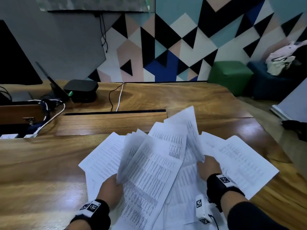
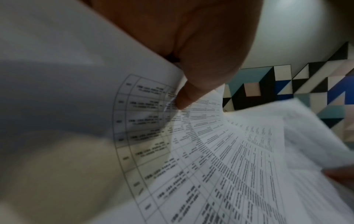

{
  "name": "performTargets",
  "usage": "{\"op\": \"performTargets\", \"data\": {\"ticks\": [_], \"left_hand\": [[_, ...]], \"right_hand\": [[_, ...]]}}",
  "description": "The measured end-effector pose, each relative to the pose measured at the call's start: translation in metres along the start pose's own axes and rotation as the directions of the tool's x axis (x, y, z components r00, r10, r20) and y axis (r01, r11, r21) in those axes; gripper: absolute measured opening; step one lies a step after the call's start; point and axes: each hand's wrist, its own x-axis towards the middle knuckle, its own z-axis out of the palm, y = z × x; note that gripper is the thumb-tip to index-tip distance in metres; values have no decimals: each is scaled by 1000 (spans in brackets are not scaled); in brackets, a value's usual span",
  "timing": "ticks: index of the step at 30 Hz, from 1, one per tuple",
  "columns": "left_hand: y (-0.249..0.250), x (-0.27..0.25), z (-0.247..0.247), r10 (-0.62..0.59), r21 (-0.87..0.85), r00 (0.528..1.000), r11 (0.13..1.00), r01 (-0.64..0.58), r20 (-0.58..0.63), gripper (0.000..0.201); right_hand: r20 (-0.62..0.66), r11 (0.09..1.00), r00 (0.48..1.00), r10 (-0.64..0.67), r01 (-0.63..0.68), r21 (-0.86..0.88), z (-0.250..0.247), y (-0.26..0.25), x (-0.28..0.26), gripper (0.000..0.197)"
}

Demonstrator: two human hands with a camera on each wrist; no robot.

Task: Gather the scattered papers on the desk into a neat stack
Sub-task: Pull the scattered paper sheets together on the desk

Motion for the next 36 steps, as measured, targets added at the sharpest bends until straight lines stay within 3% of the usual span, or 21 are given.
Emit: {"op": "performTargets", "data": {"ticks": [3,7,10,13,16,18,21,24,25,27,29,32,35,36], "left_hand": [[1,3,-4,-7,13,1000,1000,7,9,21],[-2,4,-8,-56,-53,998,997,56,8,20],[-4,4,-12,-93,-149,994,984,100,48,18],[-5,5,-11,-115,-192,987,972,135,112,18],[-9,4,-5,-139,-241,980,955,171,143,21],[-8,1,-1,-162,-307,968,927,216,193,21],[-3,-4,1,-183,-414,945,864,285,270,26],[0,-6,3,-226,-495,919,787,368,323,24],[0,-7,3,-249,-509,906,762,401,341,24],[2,-8,2,-293,-527,878,711,465,379,29],[1,-6,1,-330,-562,859,653,508,392,44],[2,-6,3,-292,-638,868,591,494,402,53],[-4,-1,12,-278,-544,881,703,458,382,79],[-3,-2,15,-267,-535,888,720,442,375,73]], "right_hand": [[-234,996,969,-84,85,-6,-35,-15,-1,16],[-441,978,890,-117,182,106,-77,-32,2,17],[-519,914,852,-68,262,310,-112,-43,5,16],[-524,803,852,21,298,517,-139,-49,5,14],[-426,601,904,29,325,730,-144,-56,3,11],[-322,571,946,27,250,782,-127,-57,5,13],[-168,610,985,26,118,784,-76,-50,2,25],[-18,746,996,85,-52,664,-13,-34,-15,13],[32,787,993,111,-107,607,4,-28,-20,17],[195,857,968,160,-234,458,36,-11,-29,29],[396,902,898,191,-320,291,49,-1,-37,27],[501,951,848,173,-276,138,52,-3,-43,35],[525,972,840,134,-216,97,52,-13,-45,77],[529,980,841,113,-183,82,51,-16,-48,79]]}}
